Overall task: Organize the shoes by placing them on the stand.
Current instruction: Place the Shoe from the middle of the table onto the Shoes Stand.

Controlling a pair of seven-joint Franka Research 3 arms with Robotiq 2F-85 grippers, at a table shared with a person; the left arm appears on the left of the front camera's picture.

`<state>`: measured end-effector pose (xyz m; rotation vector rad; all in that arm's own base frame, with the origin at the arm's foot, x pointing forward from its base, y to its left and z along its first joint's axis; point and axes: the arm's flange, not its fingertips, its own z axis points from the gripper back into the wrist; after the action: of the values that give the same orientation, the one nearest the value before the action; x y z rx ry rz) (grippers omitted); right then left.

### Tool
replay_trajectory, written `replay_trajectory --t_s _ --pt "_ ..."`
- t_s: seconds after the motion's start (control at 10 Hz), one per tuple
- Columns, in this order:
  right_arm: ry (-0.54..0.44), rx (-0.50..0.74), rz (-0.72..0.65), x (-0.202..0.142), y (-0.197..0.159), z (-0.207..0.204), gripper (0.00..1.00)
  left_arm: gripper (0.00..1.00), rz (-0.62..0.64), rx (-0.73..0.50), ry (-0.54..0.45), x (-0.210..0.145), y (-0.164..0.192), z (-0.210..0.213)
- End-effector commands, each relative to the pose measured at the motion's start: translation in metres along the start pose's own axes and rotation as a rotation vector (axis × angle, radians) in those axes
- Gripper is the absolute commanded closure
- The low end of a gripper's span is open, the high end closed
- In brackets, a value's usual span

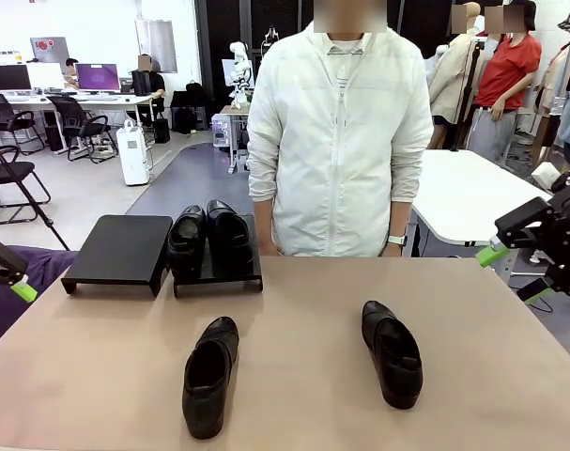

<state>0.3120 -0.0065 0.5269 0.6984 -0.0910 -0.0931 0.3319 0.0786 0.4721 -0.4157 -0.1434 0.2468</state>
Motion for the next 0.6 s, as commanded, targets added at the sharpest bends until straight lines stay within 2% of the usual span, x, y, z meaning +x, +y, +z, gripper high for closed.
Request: replay_trajectory --t_s 0.0,0.4,0.5 --pt "0.007 0.014 0.017 0.002 0.002 0.003 0.0 0.0 0.01 0.009 -0.008 -0.001 0.0 0.0" --pt "0.007 0.014 0.017 0.002 0.002 0.003 0.0 0.0 0.0 0.0 0.0 0.0 0.0 0.0" --pt "0.007 0.014 0.017 0.002 0.002 0.003 0.0 0.0 0.126 0.22 -0.005 0.002 -0.044 -0.022"
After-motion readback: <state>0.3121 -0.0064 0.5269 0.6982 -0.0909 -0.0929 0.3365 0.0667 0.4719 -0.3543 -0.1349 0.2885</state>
